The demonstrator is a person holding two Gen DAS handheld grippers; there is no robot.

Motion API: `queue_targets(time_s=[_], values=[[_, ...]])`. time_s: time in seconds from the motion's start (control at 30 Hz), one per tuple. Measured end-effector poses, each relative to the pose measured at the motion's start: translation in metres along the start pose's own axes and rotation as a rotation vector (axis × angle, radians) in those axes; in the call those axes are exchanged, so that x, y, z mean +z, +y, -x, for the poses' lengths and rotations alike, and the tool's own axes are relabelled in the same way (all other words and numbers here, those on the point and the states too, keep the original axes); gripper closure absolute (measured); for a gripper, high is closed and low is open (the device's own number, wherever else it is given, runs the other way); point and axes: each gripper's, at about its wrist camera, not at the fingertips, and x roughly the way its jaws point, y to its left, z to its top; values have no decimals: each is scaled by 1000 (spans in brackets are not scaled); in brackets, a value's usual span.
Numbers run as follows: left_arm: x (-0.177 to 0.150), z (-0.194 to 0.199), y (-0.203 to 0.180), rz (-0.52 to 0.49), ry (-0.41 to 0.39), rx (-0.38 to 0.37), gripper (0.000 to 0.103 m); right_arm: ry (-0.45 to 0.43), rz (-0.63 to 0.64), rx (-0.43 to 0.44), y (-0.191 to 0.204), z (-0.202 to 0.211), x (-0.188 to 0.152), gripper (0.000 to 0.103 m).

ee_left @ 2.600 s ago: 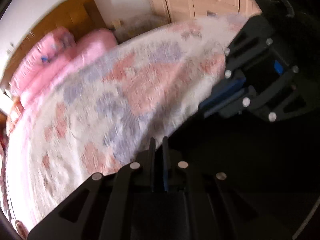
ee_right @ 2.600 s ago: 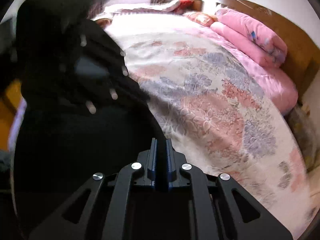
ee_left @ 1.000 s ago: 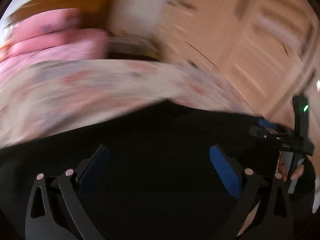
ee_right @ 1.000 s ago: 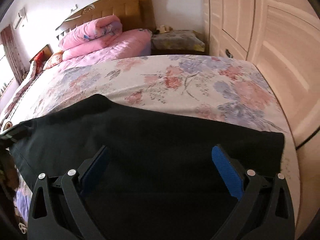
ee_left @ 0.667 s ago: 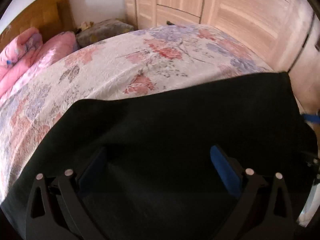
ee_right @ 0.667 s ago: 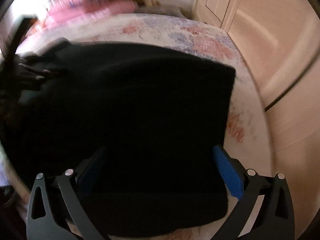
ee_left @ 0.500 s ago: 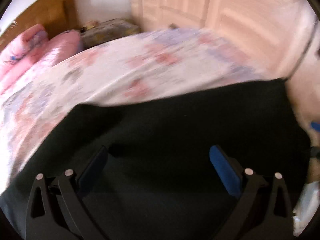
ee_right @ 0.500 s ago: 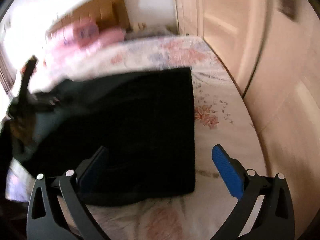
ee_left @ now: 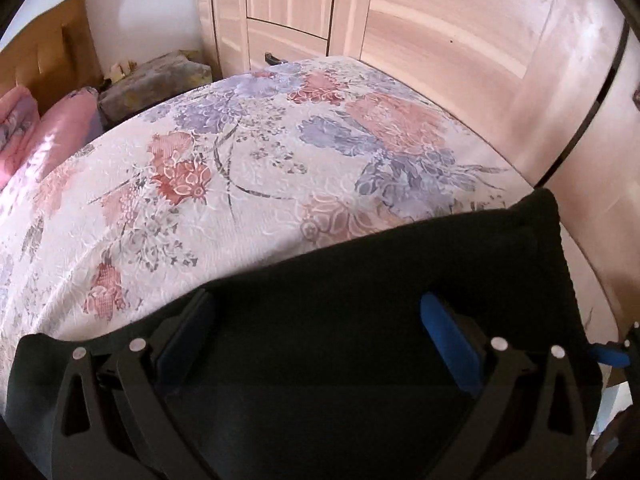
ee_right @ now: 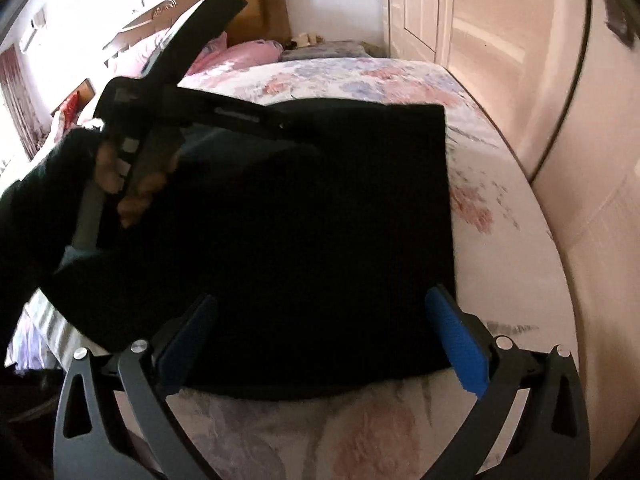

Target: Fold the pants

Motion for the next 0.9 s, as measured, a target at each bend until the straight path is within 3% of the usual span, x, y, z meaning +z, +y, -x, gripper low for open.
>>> queue_targets(time_s=[0.43, 0.6, 0.73, 0.9], values=[[-3, 4, -2, 8, -35, 1, 1, -21, 7, -51, 7, 3, -6, 4], [-18, 63, 3, 42, -137, 17, 1, -32, 23, -82, 13, 8, -4, 4], [-61, 107, 20, 78, -148, 169, 1, -98, 13, -110, 22, 23, 5, 4], [-145, 147, 59, 166, -112, 319, 1, -202, 53, -24, 62, 39, 24, 4]])
